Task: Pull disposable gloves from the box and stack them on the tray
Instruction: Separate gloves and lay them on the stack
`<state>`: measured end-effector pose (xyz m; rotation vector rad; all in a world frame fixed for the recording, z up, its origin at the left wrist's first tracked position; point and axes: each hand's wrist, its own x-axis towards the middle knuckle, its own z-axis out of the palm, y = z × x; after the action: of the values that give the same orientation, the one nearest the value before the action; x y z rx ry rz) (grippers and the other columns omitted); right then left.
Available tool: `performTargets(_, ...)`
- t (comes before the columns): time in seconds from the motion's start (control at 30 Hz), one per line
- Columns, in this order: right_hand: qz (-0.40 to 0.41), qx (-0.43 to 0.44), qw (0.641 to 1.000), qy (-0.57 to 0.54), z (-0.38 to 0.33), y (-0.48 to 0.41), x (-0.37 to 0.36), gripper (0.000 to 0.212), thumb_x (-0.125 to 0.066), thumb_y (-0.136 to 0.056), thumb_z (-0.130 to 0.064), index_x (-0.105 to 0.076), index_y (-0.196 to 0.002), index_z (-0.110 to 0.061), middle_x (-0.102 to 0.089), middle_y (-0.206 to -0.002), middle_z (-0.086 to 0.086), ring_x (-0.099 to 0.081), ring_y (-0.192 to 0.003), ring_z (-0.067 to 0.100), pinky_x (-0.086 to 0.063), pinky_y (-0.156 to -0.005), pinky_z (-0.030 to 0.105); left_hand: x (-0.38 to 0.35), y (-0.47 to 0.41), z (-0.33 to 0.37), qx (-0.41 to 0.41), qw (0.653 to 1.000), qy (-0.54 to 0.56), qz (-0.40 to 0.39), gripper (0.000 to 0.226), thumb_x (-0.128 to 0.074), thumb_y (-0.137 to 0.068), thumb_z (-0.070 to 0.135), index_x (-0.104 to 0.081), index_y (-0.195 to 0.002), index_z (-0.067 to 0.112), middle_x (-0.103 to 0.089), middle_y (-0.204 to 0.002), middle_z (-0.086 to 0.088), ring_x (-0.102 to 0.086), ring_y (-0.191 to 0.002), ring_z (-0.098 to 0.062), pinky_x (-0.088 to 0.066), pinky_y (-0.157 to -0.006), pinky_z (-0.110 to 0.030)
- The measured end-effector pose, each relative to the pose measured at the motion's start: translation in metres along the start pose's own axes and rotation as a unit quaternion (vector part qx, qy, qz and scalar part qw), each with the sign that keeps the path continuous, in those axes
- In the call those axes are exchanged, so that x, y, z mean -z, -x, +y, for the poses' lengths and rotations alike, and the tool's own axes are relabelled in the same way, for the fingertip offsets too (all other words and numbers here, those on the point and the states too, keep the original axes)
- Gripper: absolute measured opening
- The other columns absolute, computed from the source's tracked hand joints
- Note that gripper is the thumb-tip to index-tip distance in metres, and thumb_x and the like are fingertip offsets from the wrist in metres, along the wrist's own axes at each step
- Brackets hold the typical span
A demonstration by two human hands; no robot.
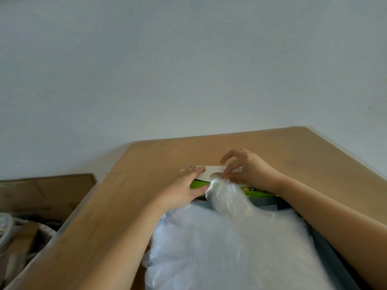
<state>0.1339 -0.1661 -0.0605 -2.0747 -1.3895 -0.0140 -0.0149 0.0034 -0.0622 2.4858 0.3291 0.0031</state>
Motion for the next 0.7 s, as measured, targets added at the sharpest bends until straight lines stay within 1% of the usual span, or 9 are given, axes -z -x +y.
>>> performTargets(0.07, 0.013, -0.014, 0.998, -0.055, -0.001, 0.001, 0.002, 0.008, -0.078, -0.077, -0.02, -0.075, -0.073, -0.026, -0.054, -0.109, -0.019, -0.049, -0.103, -0.001, -0.038, -0.087, 0.017, 0.0, 0.0, 0.001, 0.001, 1.0, -0.004, 0.0, 0.062, -0.049, -0.096, 0.042, -0.022, -0.151, 0.033, -0.001, -0.162, 0.005, 0.003, -0.148, -0.011, -0.002, -0.118, -0.029)
performTargets(0.1, 0.018, -0.021, 0.996, -0.08, -0.002, 0.0, 0.003, 0.012, -0.079, -0.076, -0.019, -0.073, -0.07, -0.028, -0.054, -0.109, -0.019, -0.052, -0.1, -0.002, -0.041, -0.083, 0.019, 0.001, 0.0, 0.001, 0.001, 1.0, -0.006, 0.0, 0.062, -0.05, -0.096, 0.042, -0.022, -0.151, 0.032, -0.002, -0.162, 0.005, 0.002, -0.148, -0.011, -0.003, -0.117, -0.028)
performTargets(0.17, 0.019, -0.035, 0.993, -0.112, -0.004, 0.0, 0.005, 0.015, -0.079, -0.076, -0.019, -0.072, -0.068, -0.029, -0.054, -0.109, -0.019, -0.056, -0.087, -0.003, -0.042, -0.074, 0.019, 0.002, 0.0, 0.003, 0.003, 1.0, -0.007, -0.001, 0.062, -0.05, -0.096, 0.042, -0.024, -0.151, 0.032, -0.003, -0.162, 0.005, 0.001, -0.148, -0.011, -0.004, -0.117, -0.028)
performTargets(0.23, 0.019, -0.046, 0.99, -0.135, -0.003, 0.0, 0.008, 0.012, -0.077, -0.078, -0.017, -0.073, -0.07, -0.025, -0.055, -0.11, -0.016, -0.056, -0.076, -0.005, -0.041, -0.072, 0.018, 0.003, 0.0, 0.004, 0.009, 1.0, -0.007, -0.002, 0.061, -0.051, -0.095, 0.042, -0.026, -0.15, 0.031, -0.004, -0.161, 0.005, -0.001, -0.148, -0.012, -0.005, -0.117, -0.028)
performTargets(0.37, 0.046, -0.067, 0.981, -0.178, 0.003, 0.003, 0.013, 0.015, -0.074, -0.08, -0.014, -0.071, -0.071, -0.026, -0.057, -0.105, -0.013, -0.057, -0.088, 0.001, -0.039, -0.082, 0.019, 0.004, 0.0, 0.005, 0.011, 1.0, -0.015, -0.004, 0.062, -0.053, -0.095, 0.041, -0.027, -0.15, 0.029, -0.004, -0.162, 0.003, 0.0, -0.148, -0.012, -0.005, -0.118, -0.029)
performTargets(0.47, 0.021, -0.065, 0.988, -0.142, 0.001, 0.004, 0.015, 0.008, -0.077, -0.078, -0.023, -0.071, -0.079, -0.028, -0.055, -0.112, -0.017, -0.055, -0.1, -0.003, -0.04, -0.09, 0.02, 0.003, 0.001, 0.006, 0.007, 1.0, -0.017, -0.001, 0.061, -0.051, -0.096, 0.039, -0.026, -0.15, 0.027, -0.003, -0.162, 0.002, 0.002, -0.148, -0.013, -0.003, -0.116, -0.027)
performTargets(0.57, -0.035, -0.03, 0.998, -0.044, -0.004, 0.004, 0.01, 0.019, -0.078, -0.076, -0.033, -0.073, -0.094, -0.033, -0.048, -0.12, -0.024, -0.049, -0.107, -0.006, -0.037, -0.089, 0.012, 0.003, 0.001, 0.007, 0.008, 1.0, -0.02, 0.0, 0.062, -0.051, -0.096, 0.042, -0.026, -0.151, 0.028, -0.003, -0.162, 0.002, 0.002, -0.148, -0.013, -0.003, -0.116, -0.026)
performTargets(0.67, -0.023, -0.018, 0.999, -0.019, -0.011, 0.003, 0.004, 0.005, -0.075, -0.081, -0.025, -0.074, -0.084, -0.028, -0.052, -0.118, -0.014, -0.052, -0.105, 0.004, -0.039, -0.09, 0.018, 0.003, 0.001, 0.007, 0.01, 1.0, -0.025, -0.001, 0.062, -0.05, -0.096, 0.043, -0.025, -0.151, 0.028, -0.003, -0.162, 0.002, 0.002, -0.148, -0.013, -0.004, -0.116, -0.026)
performTargets(0.7, -0.013, -0.02, 0.999, -0.025, -0.012, 0.003, 0.003, 0.006, -0.075, -0.081, -0.023, -0.072, -0.08, -0.029, -0.053, -0.116, -0.012, -0.052, -0.104, 0.005, -0.039, -0.09, 0.019, 0.003, 0.001, 0.007, 0.01, 1.0, -0.028, -0.002, 0.062, -0.05, -0.096, 0.043, -0.025, -0.151, 0.029, -0.003, -0.162, 0.003, 0.001, -0.148, -0.013, -0.004, -0.116, -0.027)
